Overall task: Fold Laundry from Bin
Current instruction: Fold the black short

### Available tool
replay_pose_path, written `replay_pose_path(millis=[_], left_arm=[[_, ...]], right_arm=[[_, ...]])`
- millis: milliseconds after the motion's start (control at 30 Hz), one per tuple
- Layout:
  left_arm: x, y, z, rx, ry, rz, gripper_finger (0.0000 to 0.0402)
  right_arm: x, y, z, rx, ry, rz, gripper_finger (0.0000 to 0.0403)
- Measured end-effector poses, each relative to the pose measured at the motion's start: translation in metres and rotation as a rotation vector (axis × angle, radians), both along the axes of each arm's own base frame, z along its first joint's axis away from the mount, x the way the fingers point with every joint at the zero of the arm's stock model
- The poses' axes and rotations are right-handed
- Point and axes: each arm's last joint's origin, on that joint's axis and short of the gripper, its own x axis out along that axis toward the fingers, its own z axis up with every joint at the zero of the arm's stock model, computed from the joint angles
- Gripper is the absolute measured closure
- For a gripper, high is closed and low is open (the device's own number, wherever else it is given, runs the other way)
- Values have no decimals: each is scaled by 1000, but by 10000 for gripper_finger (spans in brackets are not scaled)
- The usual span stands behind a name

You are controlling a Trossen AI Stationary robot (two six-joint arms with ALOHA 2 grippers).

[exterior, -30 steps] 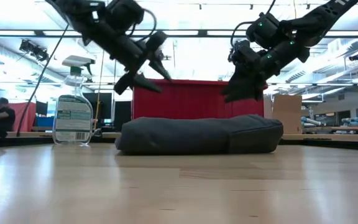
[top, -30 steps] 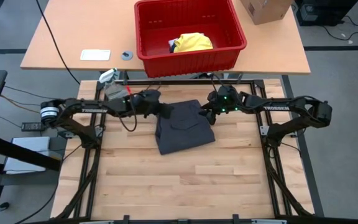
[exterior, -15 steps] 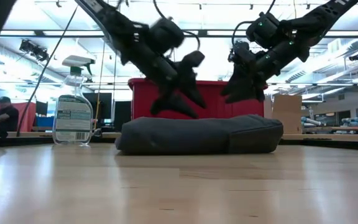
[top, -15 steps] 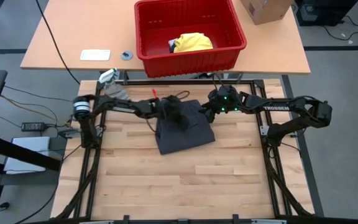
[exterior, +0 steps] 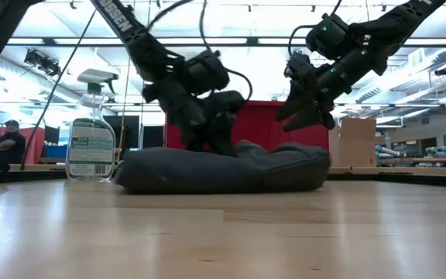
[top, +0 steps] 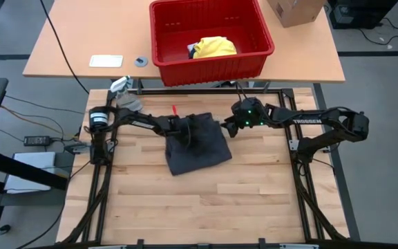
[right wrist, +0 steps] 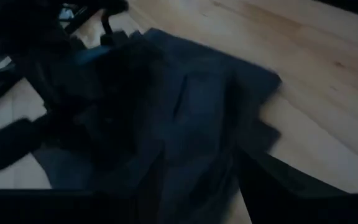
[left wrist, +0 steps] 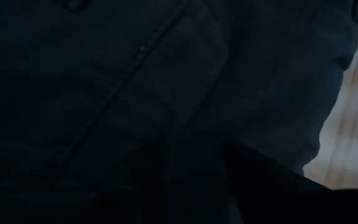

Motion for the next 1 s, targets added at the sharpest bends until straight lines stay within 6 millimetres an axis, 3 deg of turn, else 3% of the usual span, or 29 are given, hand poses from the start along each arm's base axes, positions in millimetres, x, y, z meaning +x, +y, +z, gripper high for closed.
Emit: replay_pose_path(millis=[300,600,800,1000], left_arm=[[-65,-69,5,-81,100,-12,229],[-148,-139,8,-95,280,-243,229],[-188,-168,16,-126,377,-294,228],[-203,-182,24,-163,408,-254,228]], right_arm=[[1,5,-1,7,12,24,209],[1,4,-1,-40,22,39,209],[1,4,-1,-30,20,32,209],[1,5,-1,56,-3,-25,209]])
